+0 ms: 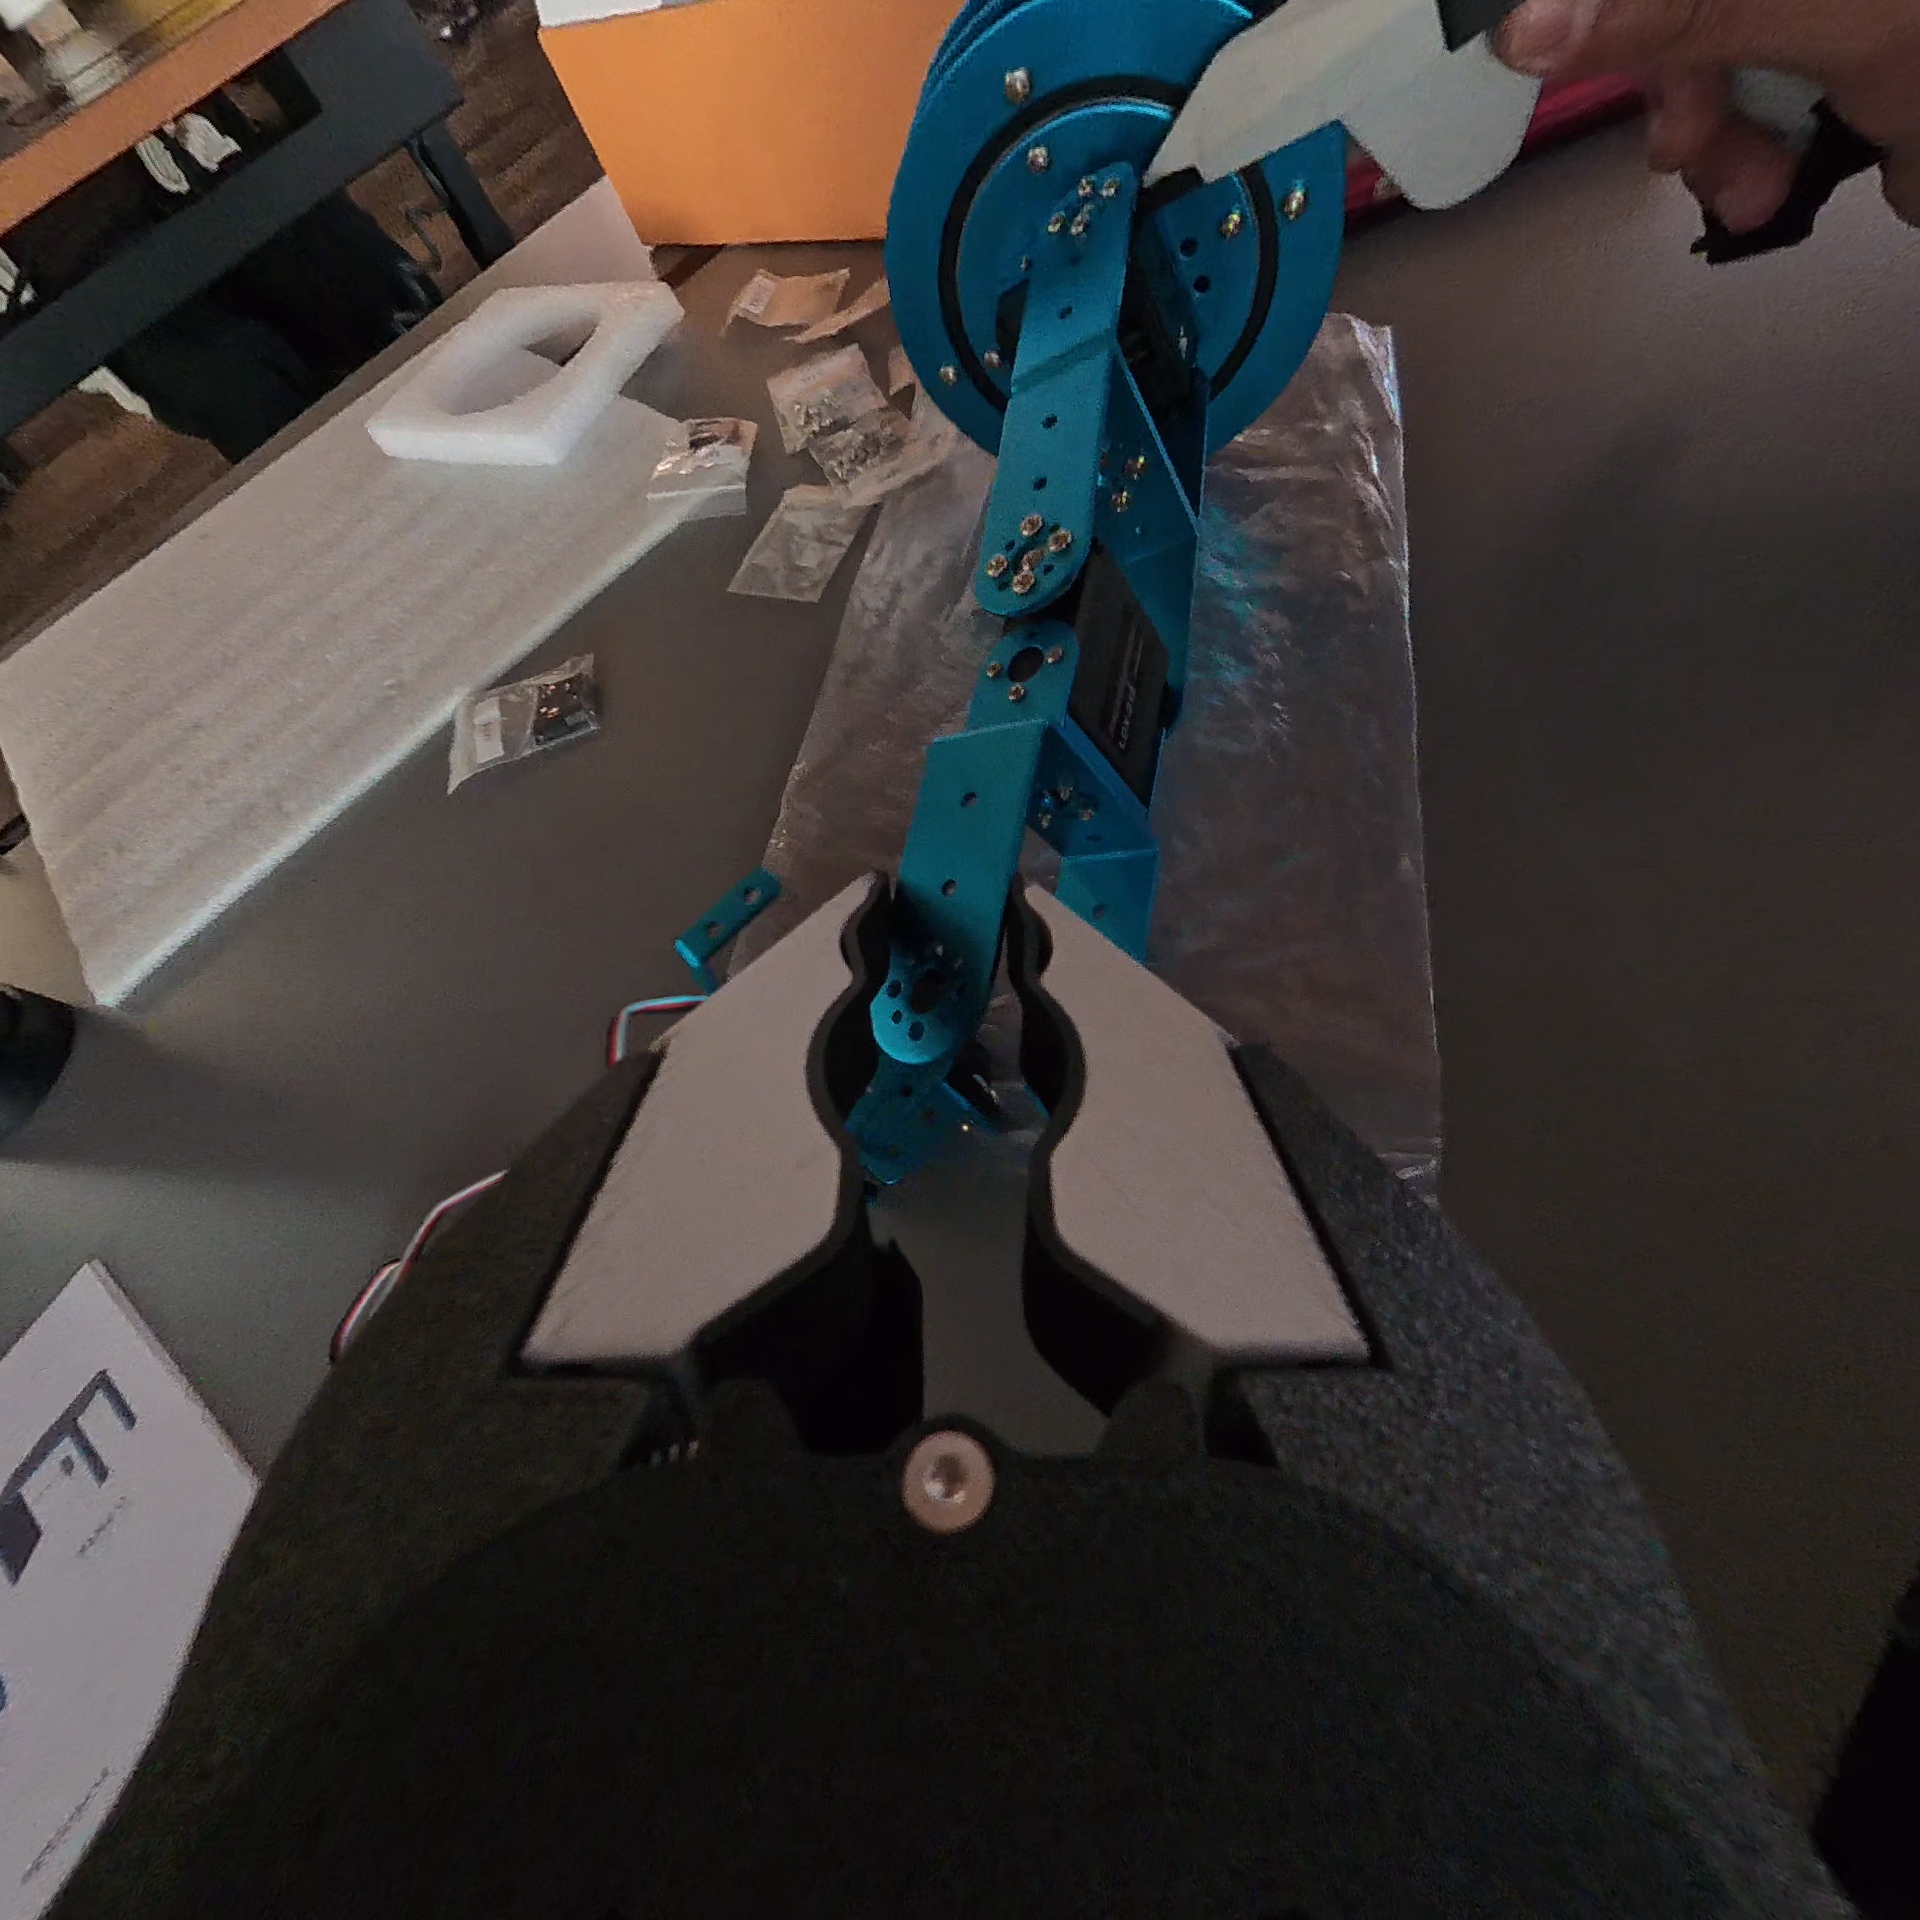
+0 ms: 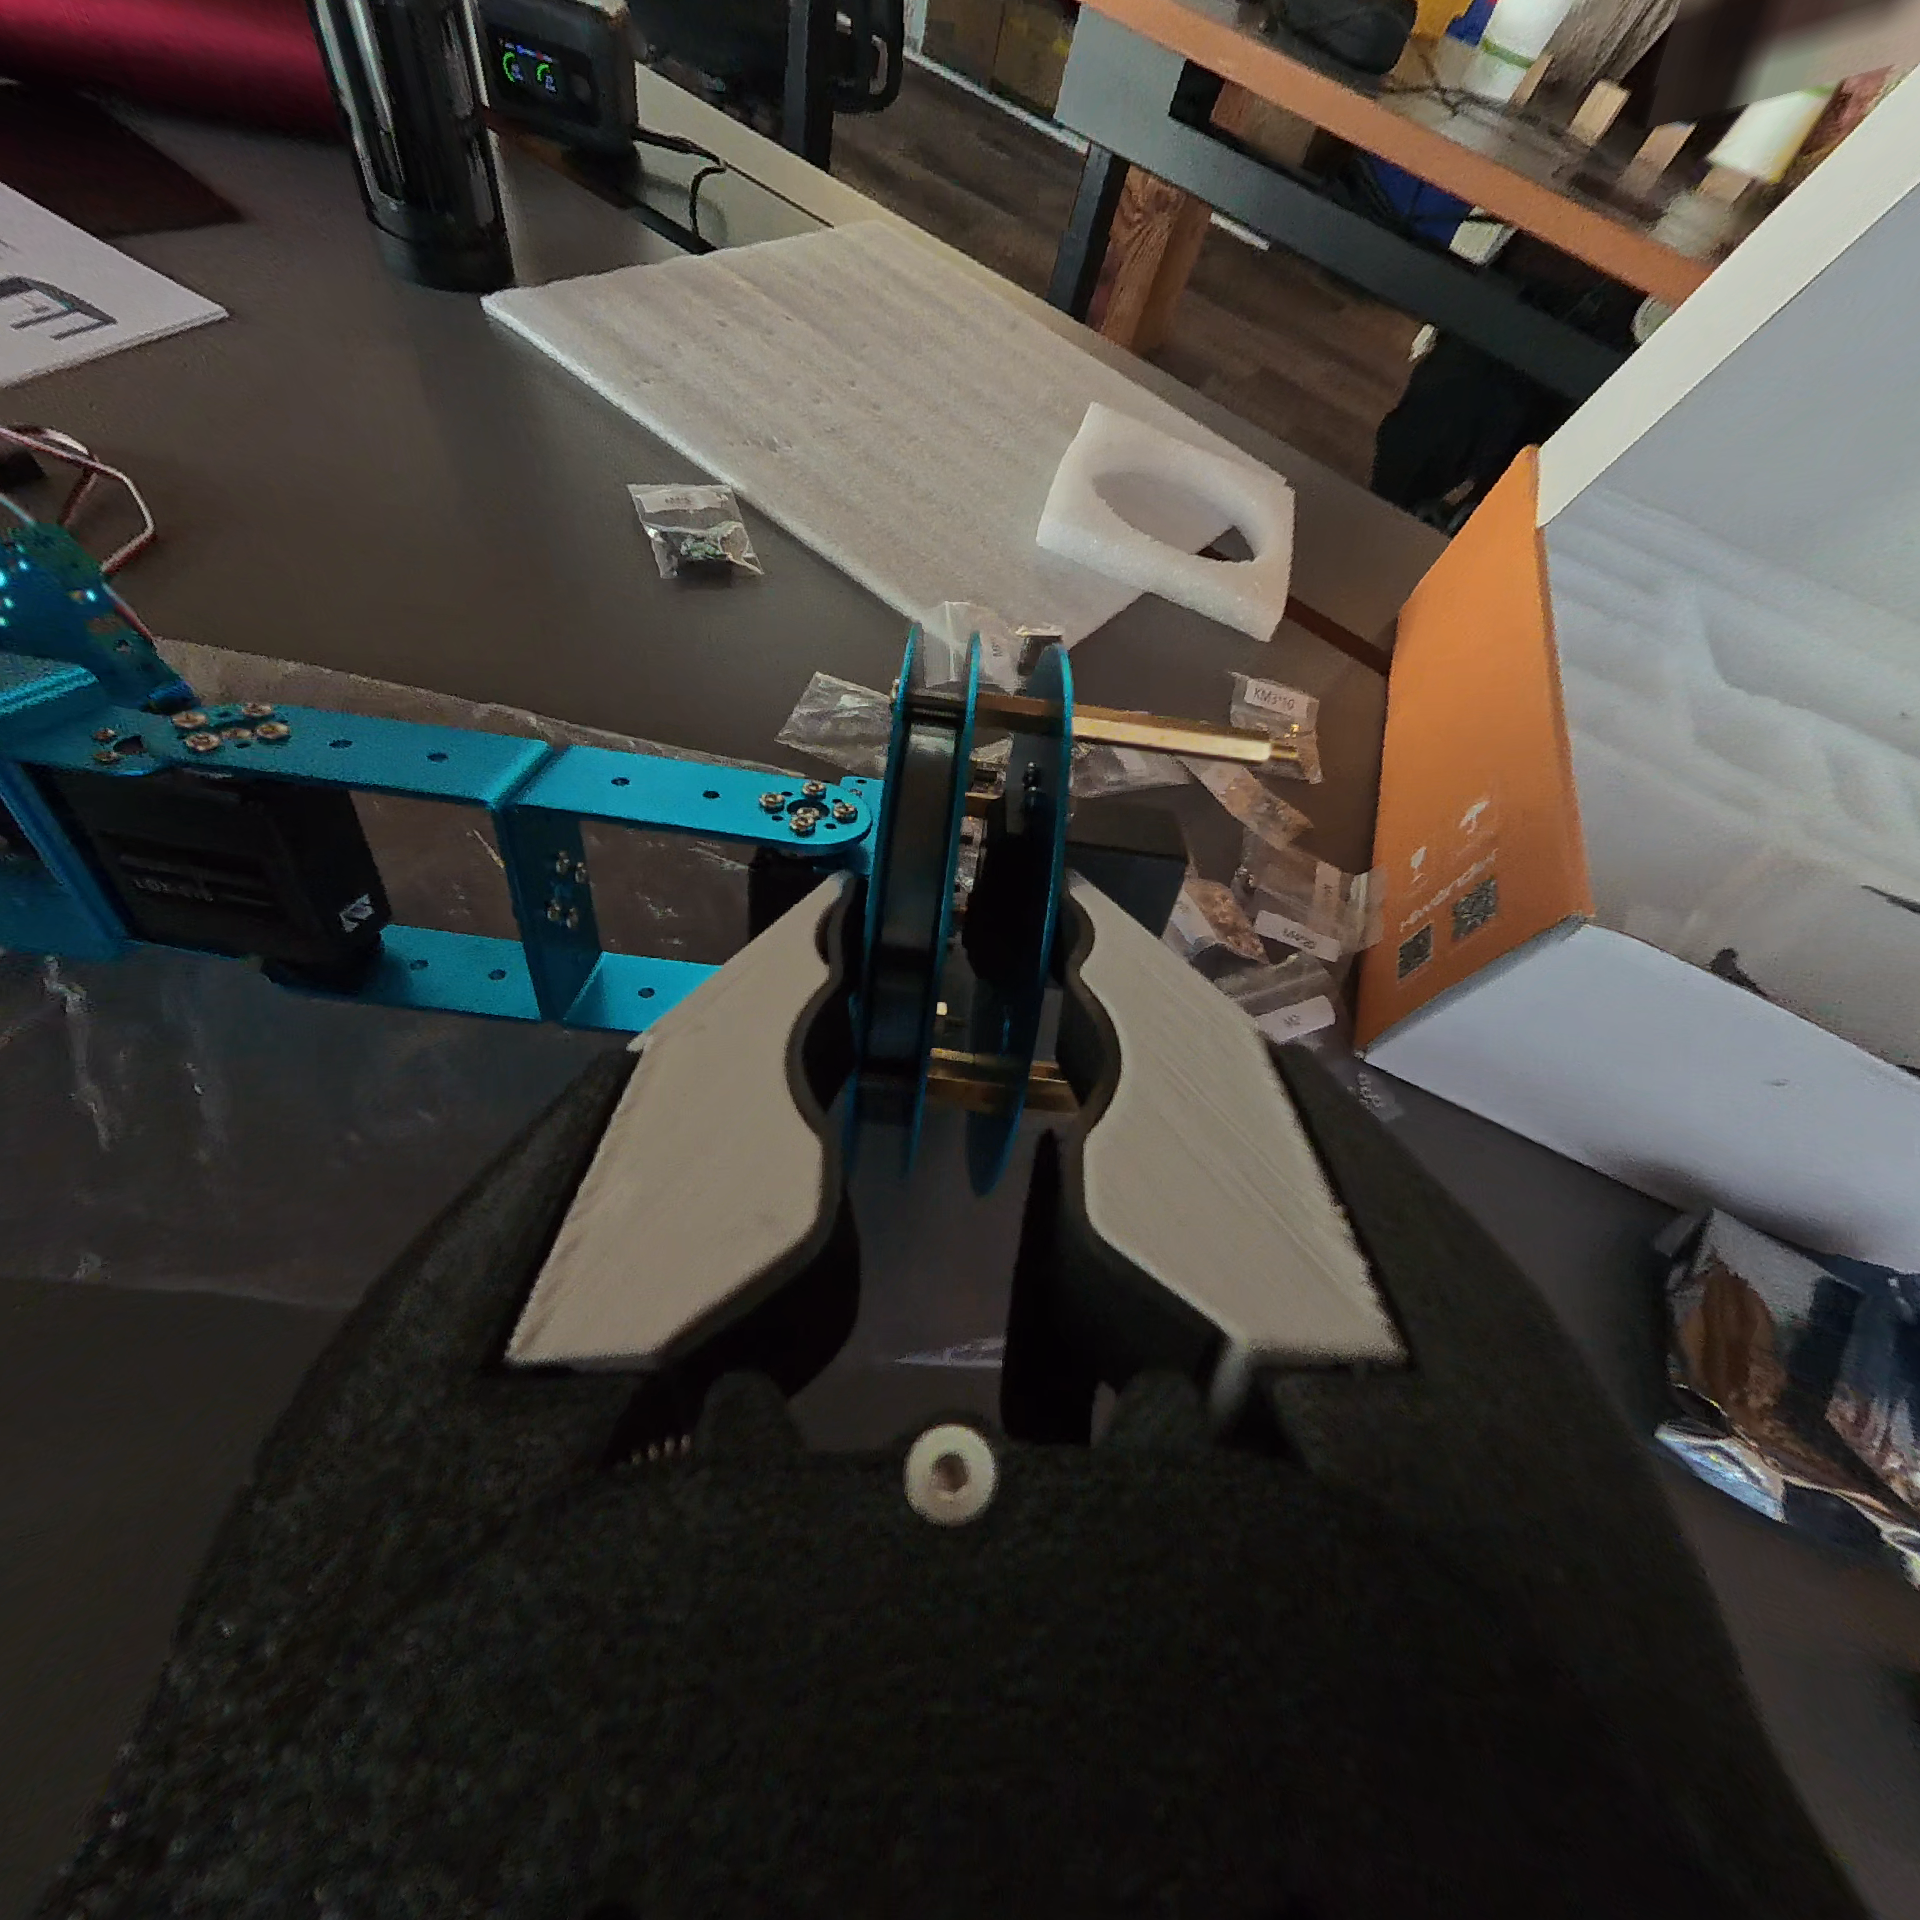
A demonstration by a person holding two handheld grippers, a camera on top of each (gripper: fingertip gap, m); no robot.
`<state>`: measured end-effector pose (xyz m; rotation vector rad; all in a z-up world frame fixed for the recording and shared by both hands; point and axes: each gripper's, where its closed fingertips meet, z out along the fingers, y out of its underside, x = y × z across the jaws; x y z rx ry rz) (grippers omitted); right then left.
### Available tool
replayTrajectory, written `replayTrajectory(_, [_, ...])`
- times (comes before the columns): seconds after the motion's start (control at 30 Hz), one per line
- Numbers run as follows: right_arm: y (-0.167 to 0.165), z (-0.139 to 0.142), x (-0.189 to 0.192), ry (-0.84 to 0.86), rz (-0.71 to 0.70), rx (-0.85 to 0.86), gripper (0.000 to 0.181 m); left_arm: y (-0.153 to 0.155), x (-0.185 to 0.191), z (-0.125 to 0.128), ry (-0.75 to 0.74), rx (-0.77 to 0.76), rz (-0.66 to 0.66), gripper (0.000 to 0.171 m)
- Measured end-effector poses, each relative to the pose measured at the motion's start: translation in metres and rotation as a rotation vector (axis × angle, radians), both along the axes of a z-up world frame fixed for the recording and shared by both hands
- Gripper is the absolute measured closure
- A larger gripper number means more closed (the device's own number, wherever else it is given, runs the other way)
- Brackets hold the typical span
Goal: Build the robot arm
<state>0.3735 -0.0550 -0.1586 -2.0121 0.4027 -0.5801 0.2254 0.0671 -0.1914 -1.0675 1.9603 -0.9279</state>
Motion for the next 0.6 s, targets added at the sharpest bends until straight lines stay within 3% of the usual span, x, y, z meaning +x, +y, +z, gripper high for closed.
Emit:
replayTrajectory(0.2, [-0.011,-0.003,-0.008,-0.057,0.033,0.033,0.147,-0.017,-0.015,-0.008,-0.025,0.042,-0.106,0.149])
replayTrajectory(0.6, [-0.021,0.001,-0.013,-0.073,0.006,0.05,0.143,-0.018,-0.023,-0.001,-0.04,-0.06,-0.11,0.137])
